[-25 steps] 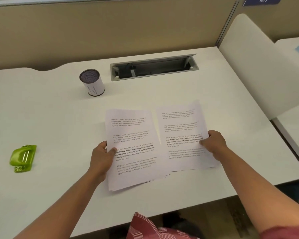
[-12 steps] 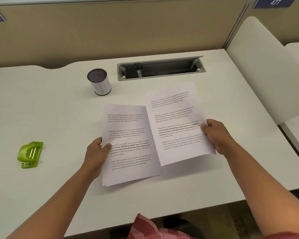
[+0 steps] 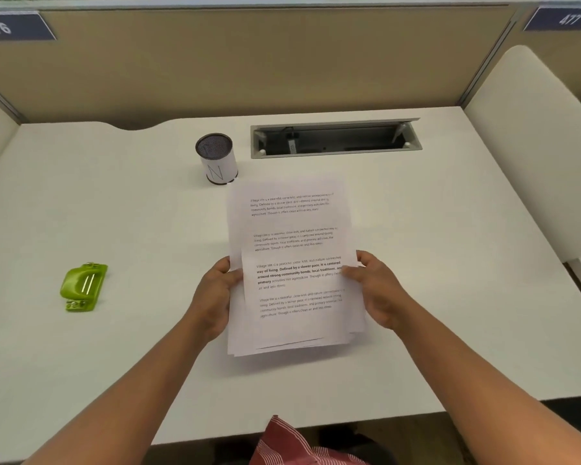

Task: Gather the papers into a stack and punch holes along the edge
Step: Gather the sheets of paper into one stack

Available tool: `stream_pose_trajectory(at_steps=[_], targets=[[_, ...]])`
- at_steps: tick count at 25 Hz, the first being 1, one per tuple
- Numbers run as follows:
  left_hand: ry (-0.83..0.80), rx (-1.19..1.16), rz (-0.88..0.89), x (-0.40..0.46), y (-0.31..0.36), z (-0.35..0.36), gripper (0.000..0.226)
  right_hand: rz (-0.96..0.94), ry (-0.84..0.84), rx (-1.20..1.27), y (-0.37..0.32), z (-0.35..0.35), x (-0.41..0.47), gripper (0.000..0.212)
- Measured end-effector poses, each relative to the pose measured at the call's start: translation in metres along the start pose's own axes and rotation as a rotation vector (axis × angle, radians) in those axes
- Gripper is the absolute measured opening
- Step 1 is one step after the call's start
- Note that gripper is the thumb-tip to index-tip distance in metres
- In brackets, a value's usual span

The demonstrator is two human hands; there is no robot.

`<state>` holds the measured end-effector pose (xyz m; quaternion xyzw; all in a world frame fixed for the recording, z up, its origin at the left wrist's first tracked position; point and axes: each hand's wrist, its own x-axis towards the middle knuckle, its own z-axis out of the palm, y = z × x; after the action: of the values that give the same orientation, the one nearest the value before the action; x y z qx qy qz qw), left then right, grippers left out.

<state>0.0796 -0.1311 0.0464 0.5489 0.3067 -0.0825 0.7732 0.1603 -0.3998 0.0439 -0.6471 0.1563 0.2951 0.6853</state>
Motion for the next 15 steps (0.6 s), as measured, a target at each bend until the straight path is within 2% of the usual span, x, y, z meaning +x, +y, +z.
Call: stream_pose_trajectory(at_steps=[4, 6, 8, 11, 15], targets=[[0.030, -0.033, 0.032, -0.001, 0.004, -0.005, 0.031, -0.016, -0.114, -0.023, -0.002, 0.008, -0.001, 0.033], [0.042, -0.048, 0.074, -0.003, 0.005, -0.005, 0.031, -0.072, -0.099, -0.072, -0.003, 0.013, -0.001, 0.031], [0.043, 0.021, 0.174, -0.005, 0.005, -0.003, 0.029, -0.156, -0.064, -0.112, -0.005, 0.020, -0.003, 0.028], [0.127, 0.183, 0.361, -0.010, 0.012, 0.004, 0.017, -0.302, -0.009, -0.139, -0.012, 0.031, -0.010, 0.022], [0.161, 0.188, 0.531, -0.017, 0.030, 0.013, 0.021, -0.468, 0.010, -0.114, -0.025, 0.043, -0.019, 0.023]])
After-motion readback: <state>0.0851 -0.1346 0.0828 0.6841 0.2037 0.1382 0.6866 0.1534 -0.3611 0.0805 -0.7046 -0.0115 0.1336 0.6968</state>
